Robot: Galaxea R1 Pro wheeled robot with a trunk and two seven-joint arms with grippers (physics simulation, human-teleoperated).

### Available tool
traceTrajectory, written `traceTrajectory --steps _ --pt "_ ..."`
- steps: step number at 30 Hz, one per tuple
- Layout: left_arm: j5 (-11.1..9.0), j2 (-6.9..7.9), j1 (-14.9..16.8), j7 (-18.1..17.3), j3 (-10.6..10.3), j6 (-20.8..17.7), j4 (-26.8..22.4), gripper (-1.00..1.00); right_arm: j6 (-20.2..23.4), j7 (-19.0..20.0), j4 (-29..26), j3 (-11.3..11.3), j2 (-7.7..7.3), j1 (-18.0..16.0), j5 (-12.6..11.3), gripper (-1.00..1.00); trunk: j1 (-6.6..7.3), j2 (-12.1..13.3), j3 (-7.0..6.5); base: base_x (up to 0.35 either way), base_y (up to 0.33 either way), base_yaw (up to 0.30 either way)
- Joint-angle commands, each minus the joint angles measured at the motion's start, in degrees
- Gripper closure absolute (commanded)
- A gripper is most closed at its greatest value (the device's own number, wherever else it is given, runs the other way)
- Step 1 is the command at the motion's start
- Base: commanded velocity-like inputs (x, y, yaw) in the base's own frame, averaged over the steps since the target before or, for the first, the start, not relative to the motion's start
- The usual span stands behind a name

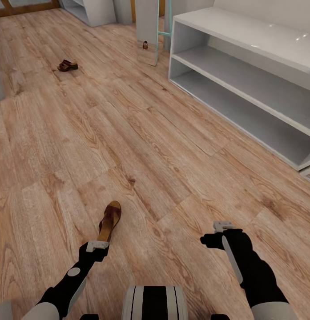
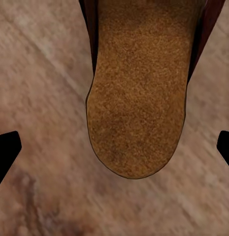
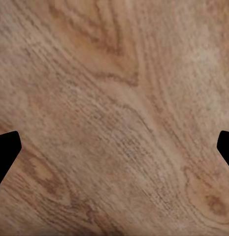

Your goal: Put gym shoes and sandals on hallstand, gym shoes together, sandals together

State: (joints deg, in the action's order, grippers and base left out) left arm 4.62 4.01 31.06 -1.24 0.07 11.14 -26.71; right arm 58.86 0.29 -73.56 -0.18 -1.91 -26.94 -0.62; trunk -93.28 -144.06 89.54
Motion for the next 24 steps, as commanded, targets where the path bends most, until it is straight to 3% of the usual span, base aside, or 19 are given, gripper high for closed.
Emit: traceTrajectory --steps 1,5,13,24 --pt "0.48 0.02 0.03 -0.02 0.02 0.2 0.0 -1.0 0.24 0.06 -0.04 0.01 0.03 -0.01 -0.04 -1.0 0.01 -0.01 0.03 0.0 0.0 0.0" --pt "0.48 0.03 0.04 0.0 0.02 0.2 -0.11 -1.0 0.28 0.13 0.06 0.08 0.12 0.07 -0.14 -1.0 0.01 -0.01 0.05 0.0 0.0 0.0" --pt "0.48 0.04 0.04 0.01 0.02 0.2 -0.18 -1.0 0.29 0.07 0.09 0.09 0.15 0.13 -0.14 -1.0 -0.2 -0.12 2.39 0.0 0.0 0.0" --pt "0.48 0.04 0.05 0.01 0.02 0.2 -1.99 -1.0 0.27 0.06 0.09 0.04 0.14 0.13 -0.13 -1.0 -0.2 -0.12 2.63 0.0 0.0 0.0"
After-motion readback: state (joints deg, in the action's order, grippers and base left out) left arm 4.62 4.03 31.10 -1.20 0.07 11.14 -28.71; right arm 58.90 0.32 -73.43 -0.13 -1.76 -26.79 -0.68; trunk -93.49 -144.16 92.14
